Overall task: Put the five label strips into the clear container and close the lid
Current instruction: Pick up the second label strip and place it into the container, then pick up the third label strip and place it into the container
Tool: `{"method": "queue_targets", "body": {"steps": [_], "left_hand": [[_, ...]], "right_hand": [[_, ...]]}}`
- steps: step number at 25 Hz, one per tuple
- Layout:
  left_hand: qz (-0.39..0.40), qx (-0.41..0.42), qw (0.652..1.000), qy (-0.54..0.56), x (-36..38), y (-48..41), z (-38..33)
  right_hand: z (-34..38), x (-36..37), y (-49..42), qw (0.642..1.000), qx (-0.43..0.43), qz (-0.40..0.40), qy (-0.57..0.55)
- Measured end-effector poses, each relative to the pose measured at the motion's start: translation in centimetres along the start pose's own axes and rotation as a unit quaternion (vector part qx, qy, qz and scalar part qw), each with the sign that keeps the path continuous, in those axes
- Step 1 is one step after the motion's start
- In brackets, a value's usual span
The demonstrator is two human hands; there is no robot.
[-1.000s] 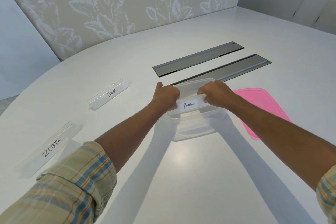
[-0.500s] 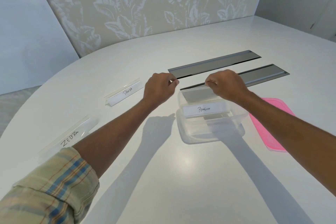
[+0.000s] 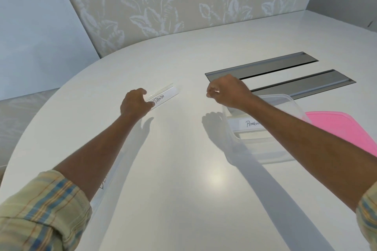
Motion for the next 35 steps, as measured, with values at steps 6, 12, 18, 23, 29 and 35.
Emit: {"method": "queue_targets", "body": {"steps": [6, 12, 18, 23, 29, 35], "left_hand": [[0.062, -0.006, 0.996, -0.060, 1.8, -3.6, 2.1], [0.040, 0.025, 0.995, -0.082, 3.4, -5.1, 2.3], [0.026, 0.065, 0.995, -0.070, 3.2, -4.8, 2.8], [0.023, 0.091, 0.993, -0.074, 2.7, -3.5, 3.2], [-0.002, 0.140, 0.987, -0.072, 0.9, -1.0, 2.4], [-0.014, 0.186, 0.979, -0.083, -1.9, 1.3, 0.7]], "right_hand": [[1.0, 4.4, -4.0, 0.996, 0.013, 0.089, 0.003], [1.3, 7.7, -7.2, 0.992, 0.005, 0.125, 0.011], [2.6, 10.3, -9.5, 0.993, -0.004, 0.117, -0.003], [4.0, 10.9, -9.9, 0.995, -0.029, 0.085, 0.037], [5.1, 10.4, -9.1, 0.993, -0.039, 0.103, 0.032], [6.0, 6.7, -7.4, 0.996, -0.046, 0.081, 0.004]]}}
Point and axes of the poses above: each hand's wrist, its own y-axis away from the middle knuckle, its own x-axis out of the palm, z = x × y, the point moved 3 cm from there along -y, towards the middle knuckle, and after that the axes turned 12 degrees about -x, right-handed, at the moved point
